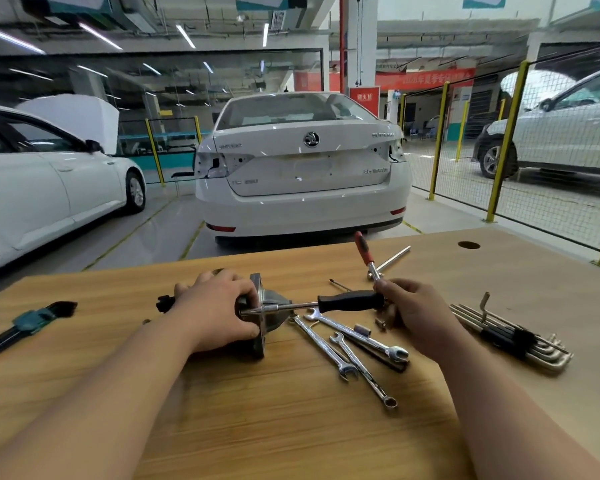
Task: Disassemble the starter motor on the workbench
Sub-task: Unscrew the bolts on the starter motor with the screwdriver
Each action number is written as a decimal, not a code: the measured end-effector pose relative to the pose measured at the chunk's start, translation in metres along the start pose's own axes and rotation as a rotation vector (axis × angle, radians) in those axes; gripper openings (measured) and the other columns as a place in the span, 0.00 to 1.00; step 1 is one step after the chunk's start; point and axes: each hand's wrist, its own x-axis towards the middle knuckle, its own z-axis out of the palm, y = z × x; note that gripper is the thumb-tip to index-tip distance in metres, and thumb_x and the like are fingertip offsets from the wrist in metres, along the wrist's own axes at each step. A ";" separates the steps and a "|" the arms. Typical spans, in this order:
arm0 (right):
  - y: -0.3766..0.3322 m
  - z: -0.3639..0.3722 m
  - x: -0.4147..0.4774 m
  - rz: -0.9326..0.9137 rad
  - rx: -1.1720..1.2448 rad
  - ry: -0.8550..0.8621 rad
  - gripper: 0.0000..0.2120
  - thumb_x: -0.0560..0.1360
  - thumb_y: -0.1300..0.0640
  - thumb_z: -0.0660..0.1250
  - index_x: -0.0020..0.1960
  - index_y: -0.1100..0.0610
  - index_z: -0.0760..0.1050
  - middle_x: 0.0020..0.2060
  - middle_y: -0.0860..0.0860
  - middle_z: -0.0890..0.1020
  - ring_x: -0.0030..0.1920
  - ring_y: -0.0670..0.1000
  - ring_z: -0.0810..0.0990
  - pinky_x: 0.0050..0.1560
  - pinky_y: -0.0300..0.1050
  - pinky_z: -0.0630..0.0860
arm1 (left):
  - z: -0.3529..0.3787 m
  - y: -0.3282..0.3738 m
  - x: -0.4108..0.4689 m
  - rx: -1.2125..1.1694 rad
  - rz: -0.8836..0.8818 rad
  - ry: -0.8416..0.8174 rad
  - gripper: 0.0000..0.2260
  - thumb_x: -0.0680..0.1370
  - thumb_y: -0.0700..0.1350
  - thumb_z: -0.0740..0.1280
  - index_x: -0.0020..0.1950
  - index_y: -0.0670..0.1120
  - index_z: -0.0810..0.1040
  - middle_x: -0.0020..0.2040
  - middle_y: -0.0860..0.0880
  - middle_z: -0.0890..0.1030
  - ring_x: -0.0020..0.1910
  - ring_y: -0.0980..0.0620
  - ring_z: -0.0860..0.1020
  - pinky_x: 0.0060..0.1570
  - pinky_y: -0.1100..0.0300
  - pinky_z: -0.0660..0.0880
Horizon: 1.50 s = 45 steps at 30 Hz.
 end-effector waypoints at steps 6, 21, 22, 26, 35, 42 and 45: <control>0.007 -0.009 0.004 -0.018 0.148 -0.129 0.07 0.77 0.62 0.67 0.54 0.63 0.78 0.35 0.56 0.80 0.32 0.51 0.78 0.32 0.43 0.77 | 0.001 0.004 0.009 -0.308 -0.209 0.189 0.20 0.75 0.63 0.64 0.65 0.59 0.70 0.66 0.53 0.73 0.64 0.48 0.70 0.62 0.49 0.66; 0.007 -0.017 0.007 -0.032 0.163 -0.181 0.08 0.73 0.68 0.70 0.50 0.59 0.82 0.45 0.58 0.85 0.46 0.56 0.85 0.45 0.43 0.81 | -0.002 -0.001 0.025 0.053 -0.441 -0.002 0.25 0.72 0.68 0.56 0.60 0.55 0.73 0.59 0.50 0.76 0.59 0.45 0.71 0.52 0.47 0.61; 0.006 -0.016 0.006 -0.036 0.135 -0.167 0.06 0.74 0.66 0.70 0.50 0.60 0.81 0.41 0.57 0.85 0.42 0.56 0.85 0.41 0.42 0.80 | -0.002 -0.001 0.025 0.052 -0.437 0.006 0.24 0.72 0.68 0.56 0.60 0.55 0.73 0.59 0.50 0.76 0.59 0.46 0.71 0.52 0.47 0.61; 0.003 -0.008 0.001 -0.065 -0.123 -0.067 0.11 0.80 0.52 0.65 0.48 0.60 0.80 0.26 0.53 0.80 0.24 0.48 0.76 0.27 0.36 0.73 | -0.001 0.000 0.024 0.064 -0.413 0.009 0.24 0.73 0.68 0.55 0.61 0.55 0.71 0.61 0.50 0.75 0.62 0.45 0.69 0.55 0.46 0.61; 0.008 0.005 0.000 0.050 -0.134 -0.146 0.12 0.81 0.51 0.63 0.52 0.61 0.73 0.28 0.54 0.80 0.26 0.51 0.77 0.27 0.42 0.73 | 0.002 -0.002 0.020 0.093 -0.342 0.042 0.28 0.75 0.69 0.51 0.65 0.53 0.70 0.65 0.48 0.73 0.64 0.44 0.68 0.58 0.48 0.62; 0.010 0.002 0.004 0.077 0.057 -0.200 0.12 0.76 0.67 0.68 0.56 0.57 0.73 0.46 0.60 0.77 0.38 0.54 0.82 0.41 0.46 0.79 | 0.001 -0.002 0.019 0.096 -0.341 0.039 0.29 0.75 0.70 0.51 0.66 0.52 0.69 0.66 0.47 0.72 0.64 0.43 0.68 0.58 0.48 0.62; 0.011 0.005 0.005 0.068 0.109 -0.203 0.13 0.73 0.72 0.65 0.53 0.58 0.73 0.48 0.60 0.75 0.44 0.56 0.79 0.43 0.48 0.75 | 0.001 -0.002 0.020 0.087 -0.349 0.025 0.30 0.75 0.70 0.52 0.67 0.52 0.69 0.67 0.47 0.71 0.65 0.43 0.67 0.59 0.47 0.62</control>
